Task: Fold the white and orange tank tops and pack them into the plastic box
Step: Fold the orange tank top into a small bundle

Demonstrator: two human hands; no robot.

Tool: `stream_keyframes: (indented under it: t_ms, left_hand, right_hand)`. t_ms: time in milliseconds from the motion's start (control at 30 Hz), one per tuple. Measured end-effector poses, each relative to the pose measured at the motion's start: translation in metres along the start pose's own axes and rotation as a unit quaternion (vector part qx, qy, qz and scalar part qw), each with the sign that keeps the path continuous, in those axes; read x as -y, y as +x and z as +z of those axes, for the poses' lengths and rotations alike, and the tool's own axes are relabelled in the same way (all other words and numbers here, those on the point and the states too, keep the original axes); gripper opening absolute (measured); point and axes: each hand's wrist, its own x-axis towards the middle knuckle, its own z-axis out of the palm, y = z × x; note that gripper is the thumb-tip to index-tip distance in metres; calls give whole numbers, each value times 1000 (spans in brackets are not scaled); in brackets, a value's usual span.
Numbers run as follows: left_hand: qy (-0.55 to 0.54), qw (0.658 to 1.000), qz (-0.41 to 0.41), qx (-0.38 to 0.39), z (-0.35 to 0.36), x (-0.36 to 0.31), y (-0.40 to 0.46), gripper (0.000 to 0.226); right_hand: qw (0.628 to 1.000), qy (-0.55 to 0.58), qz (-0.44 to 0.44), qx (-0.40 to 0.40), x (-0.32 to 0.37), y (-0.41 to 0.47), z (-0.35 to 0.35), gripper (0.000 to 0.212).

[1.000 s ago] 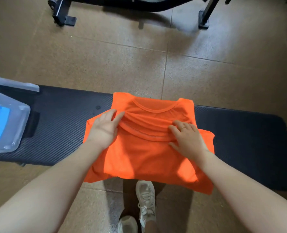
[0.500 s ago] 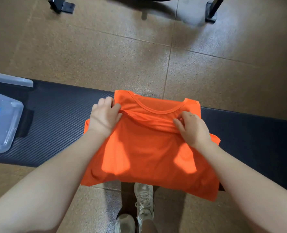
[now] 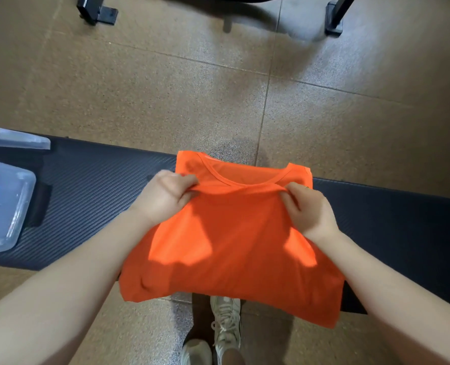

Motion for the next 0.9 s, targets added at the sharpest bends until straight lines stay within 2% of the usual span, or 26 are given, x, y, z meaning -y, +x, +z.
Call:
stream_keyframes:
  t_ms: [100, 167, 233, 300, 367, 467, 533, 600, 667, 800, 900]
  left_hand:
    - [-75, 991, -109, 35, -21, 0, 17, 35]
    - [-77, 990, -115, 13, -35, 0, 33, 39]
    - [-51, 992, -117, 3, -48, -1, 48, 41]
    - [8, 992, -127, -22, -51, 0, 62, 34]
    - [92, 983, -146, -58, -45, 1, 71, 33]
    - [119, 976, -148, -102, -21, -10, 64, 54]
    - [114, 986, -87, -89, 5, -25, 46, 62]
    - [126, 991, -54, -14, 34, -37, 19, 68]
    - [132, 987, -82, 36, 50, -35, -3, 71]
    - [138, 978, -151, 41, 56, -13, -29, 74]
    - [92, 975, -203, 17, 50, -8, -33, 75]
  right_hand:
    - [998, 55, -3, 20, -1, 16, -15, 33]
    - [997, 76, -1, 25, 0, 30, -25, 37]
    - [996, 83, 17, -12, 3, 43, -33, 33]
    - [997, 36, 41, -50, 7, 58, -37, 31]
    - [996, -50, 63, -35, 8, 73, -35, 30]
    - [993, -107, 54, 21, -3, 81, -21, 47]
    - [990, -125, 63, 5, -19, 68, -9, 56]
    - [986, -117, 116, -20, -34, 39, 1, 61]
    - [974, -108, 197, -27, -44, 8, 6, 55]
    - [942, -71, 322, -60, -57, -30, 0, 46]
    - [923, 59, 366, -101, -63, -23, -6, 36]
